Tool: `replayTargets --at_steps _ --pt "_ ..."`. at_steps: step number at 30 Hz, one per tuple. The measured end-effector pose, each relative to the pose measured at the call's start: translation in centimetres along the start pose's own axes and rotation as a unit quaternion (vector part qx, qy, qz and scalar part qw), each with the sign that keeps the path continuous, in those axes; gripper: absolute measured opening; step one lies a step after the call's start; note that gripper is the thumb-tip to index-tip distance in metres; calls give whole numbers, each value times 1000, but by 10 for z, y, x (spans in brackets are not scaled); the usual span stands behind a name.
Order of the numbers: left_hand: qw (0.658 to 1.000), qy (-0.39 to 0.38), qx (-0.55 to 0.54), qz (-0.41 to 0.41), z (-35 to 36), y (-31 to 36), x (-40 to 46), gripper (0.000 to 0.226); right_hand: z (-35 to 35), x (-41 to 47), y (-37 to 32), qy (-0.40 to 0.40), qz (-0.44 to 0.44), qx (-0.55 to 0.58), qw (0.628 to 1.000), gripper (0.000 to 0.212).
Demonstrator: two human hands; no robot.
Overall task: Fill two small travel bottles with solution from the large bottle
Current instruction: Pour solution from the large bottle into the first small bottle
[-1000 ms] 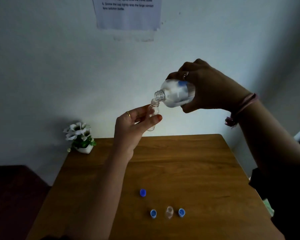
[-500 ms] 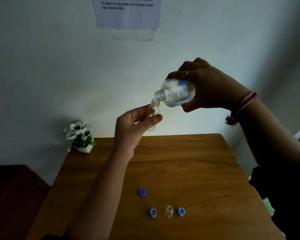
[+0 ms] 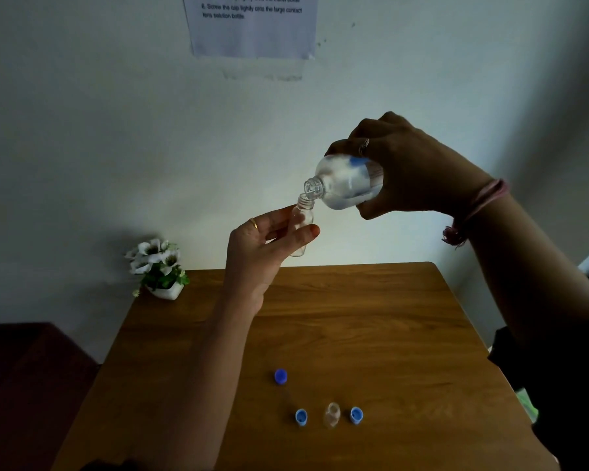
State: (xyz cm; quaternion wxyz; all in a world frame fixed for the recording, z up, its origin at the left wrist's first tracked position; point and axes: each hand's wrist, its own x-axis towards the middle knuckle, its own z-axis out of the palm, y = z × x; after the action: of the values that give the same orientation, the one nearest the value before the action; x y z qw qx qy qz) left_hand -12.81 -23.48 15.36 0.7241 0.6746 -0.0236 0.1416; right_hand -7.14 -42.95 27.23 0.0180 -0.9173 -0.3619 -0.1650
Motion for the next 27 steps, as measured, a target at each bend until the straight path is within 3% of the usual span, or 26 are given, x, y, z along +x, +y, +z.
replayTargets --at_steps 27 --pt "1000 1 -7 -5 0 1 -3 35 -1 0 -1 -5 -5 -1 1000 77"
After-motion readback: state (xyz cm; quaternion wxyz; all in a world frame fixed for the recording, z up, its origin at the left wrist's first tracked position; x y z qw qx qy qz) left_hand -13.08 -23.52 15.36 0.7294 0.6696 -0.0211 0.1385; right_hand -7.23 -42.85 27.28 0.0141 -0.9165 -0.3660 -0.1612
